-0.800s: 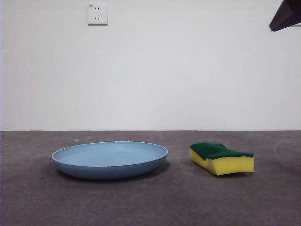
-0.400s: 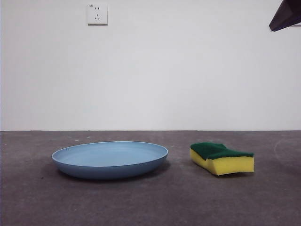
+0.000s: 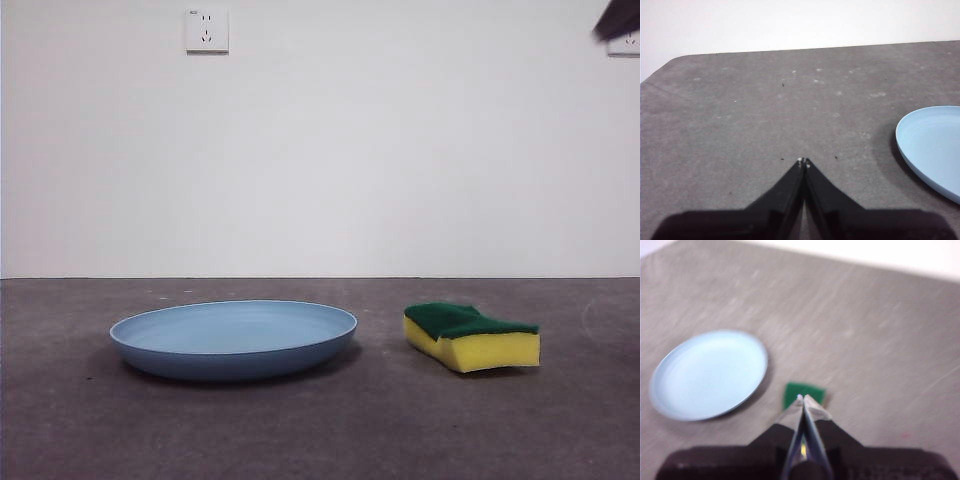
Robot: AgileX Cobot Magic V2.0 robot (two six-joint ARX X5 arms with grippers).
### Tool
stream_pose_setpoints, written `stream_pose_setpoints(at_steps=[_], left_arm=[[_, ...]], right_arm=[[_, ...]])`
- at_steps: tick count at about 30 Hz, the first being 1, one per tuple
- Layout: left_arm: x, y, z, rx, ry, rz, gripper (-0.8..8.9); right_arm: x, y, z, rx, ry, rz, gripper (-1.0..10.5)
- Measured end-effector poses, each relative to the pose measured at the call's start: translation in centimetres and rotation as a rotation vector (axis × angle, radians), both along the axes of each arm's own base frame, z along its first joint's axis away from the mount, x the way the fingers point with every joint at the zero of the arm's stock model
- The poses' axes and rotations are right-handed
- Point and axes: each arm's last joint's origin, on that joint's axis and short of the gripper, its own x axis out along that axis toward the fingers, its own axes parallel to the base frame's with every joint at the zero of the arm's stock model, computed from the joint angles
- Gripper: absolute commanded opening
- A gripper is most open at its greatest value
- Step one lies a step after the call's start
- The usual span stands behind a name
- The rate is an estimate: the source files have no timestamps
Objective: Pick up the plate,pick up the cloth,clean the plate with the cloth
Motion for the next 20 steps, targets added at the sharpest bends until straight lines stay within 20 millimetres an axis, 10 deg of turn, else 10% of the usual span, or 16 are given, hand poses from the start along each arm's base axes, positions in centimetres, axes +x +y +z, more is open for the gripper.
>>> stream_pose_setpoints(at_steps=[10,20], left_arm=[[0.0,0.0,0.0,0.0,0.0,0.0,-0.02],[0.0,0.0,0.0,0.0,0.0,0.0,-0.02]], right_arm=[[-2.6,-4.2,-0.8,0.058,-0.233,-0.179,0.0],[-3.0,-4.9,-7.3,0.096,-0.388,-0.173,0.0]])
